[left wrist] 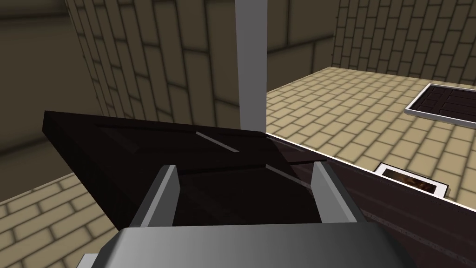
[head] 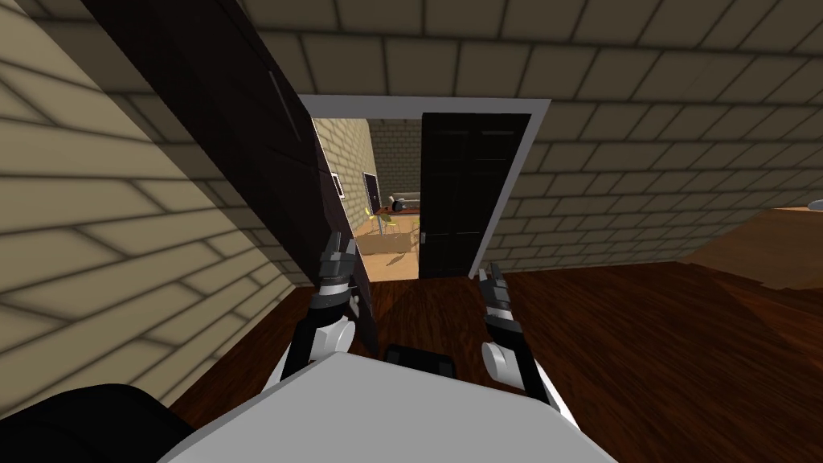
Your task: Pull the door open
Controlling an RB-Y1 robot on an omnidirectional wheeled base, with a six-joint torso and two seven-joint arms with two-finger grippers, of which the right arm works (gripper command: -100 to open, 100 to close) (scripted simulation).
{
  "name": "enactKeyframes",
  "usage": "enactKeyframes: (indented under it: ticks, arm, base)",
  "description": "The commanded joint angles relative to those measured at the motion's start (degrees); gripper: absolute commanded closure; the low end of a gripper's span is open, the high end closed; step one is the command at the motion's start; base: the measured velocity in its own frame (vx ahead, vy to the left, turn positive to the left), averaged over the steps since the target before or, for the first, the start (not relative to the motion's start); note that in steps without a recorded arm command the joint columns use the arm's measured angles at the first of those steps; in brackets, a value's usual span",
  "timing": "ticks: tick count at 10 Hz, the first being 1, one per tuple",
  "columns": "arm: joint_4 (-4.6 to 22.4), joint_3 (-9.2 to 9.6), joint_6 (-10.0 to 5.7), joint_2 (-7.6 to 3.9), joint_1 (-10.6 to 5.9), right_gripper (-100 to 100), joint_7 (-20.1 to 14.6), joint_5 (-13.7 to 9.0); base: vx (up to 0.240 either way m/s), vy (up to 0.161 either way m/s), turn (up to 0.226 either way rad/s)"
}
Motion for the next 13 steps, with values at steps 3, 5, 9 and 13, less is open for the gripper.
enactKeyframes:
  ticks: [3,5,9,13]
  arm:
    - [4.61,1.06,-0.73,-0.18,-1.74,-100,0.36,-0.43]
    - [7.28,1.67,-1.18,-0.23,-2.77,-100,0.57,-0.67]
    - [12.69,2.90,-2.09,-0.24,-4.85,-100,0.99,-1.15]
    - [18.17,4.14,-3.02,-0.16,-6.97,-100,1.42,-1.64]
  base:
    - [0.078,-0.023,0.028]
    - [0.088,-0.015,0.028]
    - [0.081,-0.019,0.030]
    - [0.091,-0.018,0.028]
